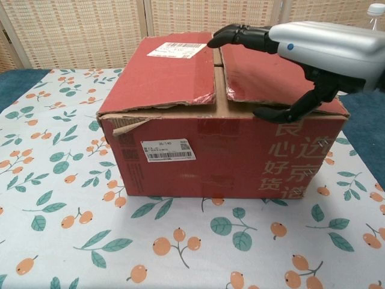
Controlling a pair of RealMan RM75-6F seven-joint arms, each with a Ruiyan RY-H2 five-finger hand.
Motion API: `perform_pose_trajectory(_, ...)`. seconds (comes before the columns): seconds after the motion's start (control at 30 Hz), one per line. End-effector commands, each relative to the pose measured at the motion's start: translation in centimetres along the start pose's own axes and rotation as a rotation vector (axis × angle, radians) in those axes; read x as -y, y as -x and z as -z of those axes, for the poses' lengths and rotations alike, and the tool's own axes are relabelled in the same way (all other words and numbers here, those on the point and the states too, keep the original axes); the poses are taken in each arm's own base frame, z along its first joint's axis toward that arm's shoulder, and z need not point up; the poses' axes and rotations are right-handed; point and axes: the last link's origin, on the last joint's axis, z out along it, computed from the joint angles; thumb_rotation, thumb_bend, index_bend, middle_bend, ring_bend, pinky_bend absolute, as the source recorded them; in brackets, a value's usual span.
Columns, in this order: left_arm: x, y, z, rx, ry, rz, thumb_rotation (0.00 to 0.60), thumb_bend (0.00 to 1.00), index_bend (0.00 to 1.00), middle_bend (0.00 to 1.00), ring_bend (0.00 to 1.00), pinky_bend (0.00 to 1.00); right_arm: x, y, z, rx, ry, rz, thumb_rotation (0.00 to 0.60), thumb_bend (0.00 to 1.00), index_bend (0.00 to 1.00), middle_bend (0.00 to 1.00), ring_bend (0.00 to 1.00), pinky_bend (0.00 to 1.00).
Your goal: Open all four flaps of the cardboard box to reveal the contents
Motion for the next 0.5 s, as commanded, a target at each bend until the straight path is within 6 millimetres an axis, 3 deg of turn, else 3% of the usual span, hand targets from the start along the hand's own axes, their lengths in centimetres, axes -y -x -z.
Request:
perform_pose_trajectory(0.03,0.0,-0.1,0.0,-0.001,0.0,0.002,0.598,0.33,0.0,0.0,0.03,0.0,0.3,0.2,-0.6,0.001,-0.008,0.025,0.6,0.42,0.0,0.0,0.0,0.0)
perform_pose_trajectory(0.5,0.1,-0.2,0.1,-0.007,0.002,0.012,0.596,0.33,0.0,0.0,0.03,0.0,0.7,-0.8,-2.5,-0.057,0.0,0.062,0.6,0.42,0.0,0.0,0.0,0.0)
